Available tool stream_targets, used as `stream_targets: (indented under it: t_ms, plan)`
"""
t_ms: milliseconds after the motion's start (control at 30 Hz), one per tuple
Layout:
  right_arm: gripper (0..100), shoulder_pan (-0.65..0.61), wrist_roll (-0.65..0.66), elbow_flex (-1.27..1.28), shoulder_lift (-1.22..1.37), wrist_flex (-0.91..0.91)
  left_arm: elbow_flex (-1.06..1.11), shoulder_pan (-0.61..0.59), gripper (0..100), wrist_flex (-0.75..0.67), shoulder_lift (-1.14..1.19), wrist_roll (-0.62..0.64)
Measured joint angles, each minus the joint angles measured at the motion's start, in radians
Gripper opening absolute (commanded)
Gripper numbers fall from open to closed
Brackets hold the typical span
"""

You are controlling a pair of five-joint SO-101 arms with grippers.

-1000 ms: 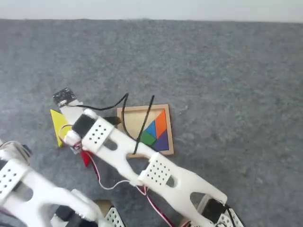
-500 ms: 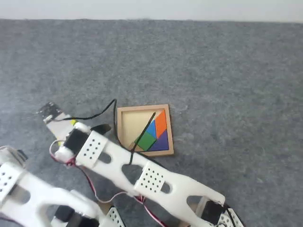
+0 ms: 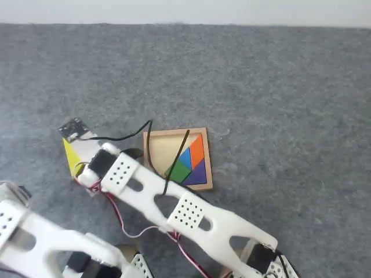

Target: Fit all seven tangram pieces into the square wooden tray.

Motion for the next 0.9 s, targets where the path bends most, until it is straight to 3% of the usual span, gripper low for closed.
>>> stream_targets:
  t_ms: [67,333,733,900]
  plan:
    - [34.0,0.012,0.000,0.012,0.000,-0.006,0.000,0.000,23,0.000,0.000,0.000]
    - [35.0,0.041,0.008,0.012,-0.002,-0.002,0.000,0.000,23,0.000,0.000,0.000]
    - [35.0,0.057,0.350,0.012,-0.002,-0.006,0.000,0.000,23,0.000,0.000,0.000]
    - [34.7,0.060,0.399,0.012,-0.002,-0.006,0.000,0.000,23,0.000,0.000,0.000]
